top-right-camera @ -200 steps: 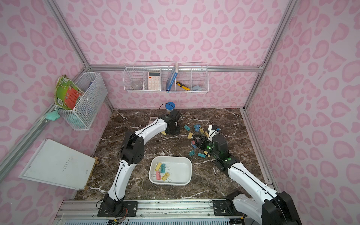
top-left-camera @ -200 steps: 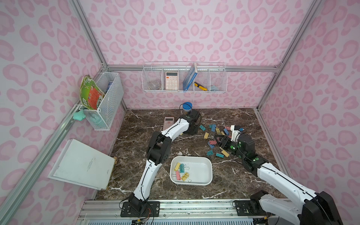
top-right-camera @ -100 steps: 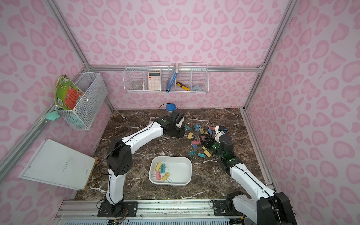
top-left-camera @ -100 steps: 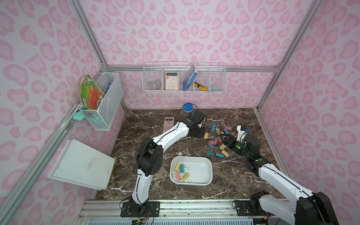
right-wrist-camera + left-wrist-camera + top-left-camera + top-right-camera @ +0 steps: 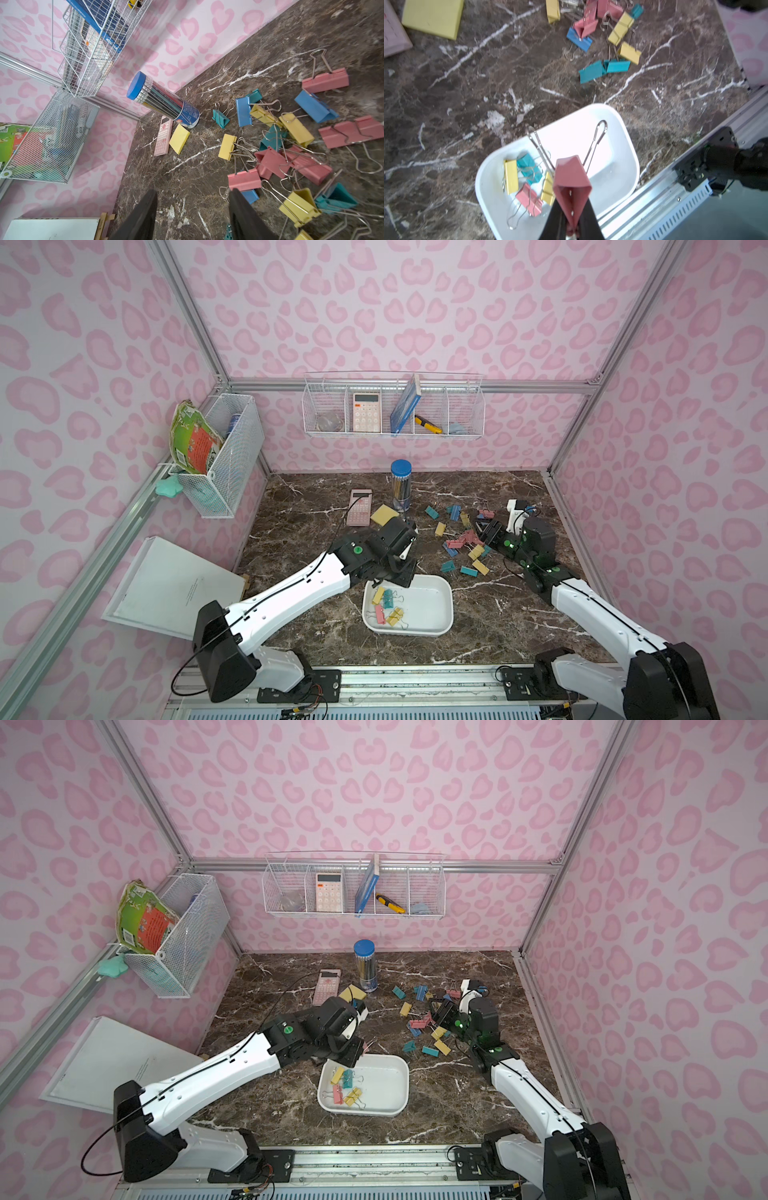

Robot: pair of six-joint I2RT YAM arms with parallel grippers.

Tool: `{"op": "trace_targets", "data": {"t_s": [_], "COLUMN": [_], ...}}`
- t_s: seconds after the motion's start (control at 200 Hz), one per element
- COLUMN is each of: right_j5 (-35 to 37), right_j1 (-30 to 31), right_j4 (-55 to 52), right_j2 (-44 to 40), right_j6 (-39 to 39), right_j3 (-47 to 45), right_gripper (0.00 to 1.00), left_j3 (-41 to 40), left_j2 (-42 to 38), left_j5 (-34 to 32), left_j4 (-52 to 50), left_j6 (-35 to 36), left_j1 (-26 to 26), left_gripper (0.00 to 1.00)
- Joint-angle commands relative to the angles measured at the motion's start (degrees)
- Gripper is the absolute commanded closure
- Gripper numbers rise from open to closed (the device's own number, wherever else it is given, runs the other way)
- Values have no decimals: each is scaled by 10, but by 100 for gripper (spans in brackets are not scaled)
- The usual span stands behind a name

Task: Put the binder clips in the storage box
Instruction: Place the binder clip in the storage box.

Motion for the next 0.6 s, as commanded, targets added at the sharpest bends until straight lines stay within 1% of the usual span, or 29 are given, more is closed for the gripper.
{"op": "trace_targets", "data": {"t_s": [0.0,0.105,0.24,0.31,0.355,0.465,0.595], "right_j5": [-4,-7,-4,-3,-2,0,14], "right_j1": [6,10,16,17,17,19,18], "right_j4": [15,16,10,7,5,-1,-22], "right_j2": [8,13,10,8,7,4,3], "right_j6": [-9,-7,-10,-11,-11,-14,-27], "right_j3": [7,7,6,5,4,4,8], "right_gripper": [42,42,42,42,42,42,42], "left_j3": [-45,-90,-119,-132,-137,-142,-144], "left_j2": [-23,-16,13,25,35,55,37], "left_j5": [4,-13,-75,-86,-89,-102,-99], "left_j4": [-11,-1,-11,2,10,17,31], "left_j6": [-23,-16,-30,-31,-32,-50,-63], "left_j1": [-8,-8,-7,-7,-7,-6,-7], "left_gripper": [100,100,100,100,95,91,73]}}
